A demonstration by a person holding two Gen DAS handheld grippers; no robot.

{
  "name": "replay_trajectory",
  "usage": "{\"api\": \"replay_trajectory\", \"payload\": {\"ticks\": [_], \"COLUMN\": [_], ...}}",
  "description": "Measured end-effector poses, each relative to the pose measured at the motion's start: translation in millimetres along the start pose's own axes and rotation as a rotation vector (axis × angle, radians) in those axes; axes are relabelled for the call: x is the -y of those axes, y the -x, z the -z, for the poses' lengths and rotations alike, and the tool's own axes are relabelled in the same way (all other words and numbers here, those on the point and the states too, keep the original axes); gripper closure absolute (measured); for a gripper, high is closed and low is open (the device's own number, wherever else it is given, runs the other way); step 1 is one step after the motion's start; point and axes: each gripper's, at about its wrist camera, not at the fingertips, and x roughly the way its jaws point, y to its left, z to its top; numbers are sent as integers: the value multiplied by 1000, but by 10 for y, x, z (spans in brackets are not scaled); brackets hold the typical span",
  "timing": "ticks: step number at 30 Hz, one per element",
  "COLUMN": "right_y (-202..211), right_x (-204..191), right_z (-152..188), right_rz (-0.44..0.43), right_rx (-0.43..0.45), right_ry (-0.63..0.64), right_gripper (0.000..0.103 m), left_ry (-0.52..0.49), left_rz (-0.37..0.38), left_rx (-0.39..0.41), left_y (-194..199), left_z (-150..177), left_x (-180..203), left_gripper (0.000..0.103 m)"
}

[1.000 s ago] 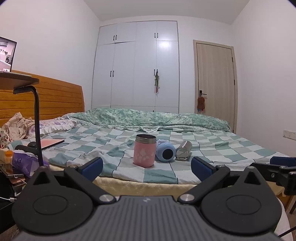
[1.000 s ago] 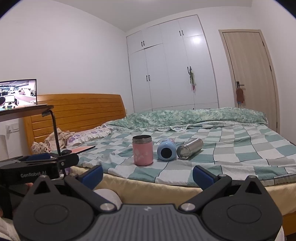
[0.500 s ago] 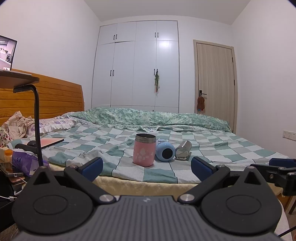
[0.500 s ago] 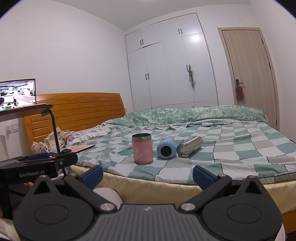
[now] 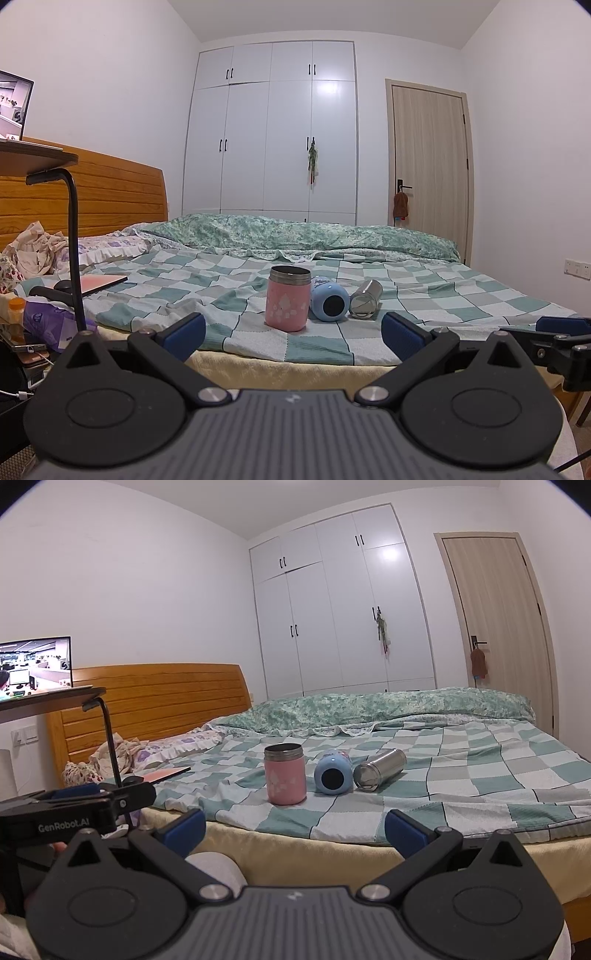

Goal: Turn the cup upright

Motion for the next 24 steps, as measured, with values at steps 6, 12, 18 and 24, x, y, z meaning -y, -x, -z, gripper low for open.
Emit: {"api": "replay_trajectory", "payload": {"ticks": [6,12,18,24], "right_y": [1,-4,-8,-1], "right_x": [-12,-2,-7,8], "right_z": [10,6,8,8], "right_rz": [-2,-5,-7,-8], "right_rx": [-5,-8,-9,-8], "right_ry": [3,5,11,15], "right_gripper": [0,0,0,0], "left_ry": [4,4,7,2], "left_rz": [3,4,3,5], "left_rx": [-5,-7,-7,-1], "left_y": [3,-5,-11,-4], "left_z": [0,-1,-5,2], "left_x": [-7,-21,-36,-27], "left_gripper": [0,0,0,0]}}
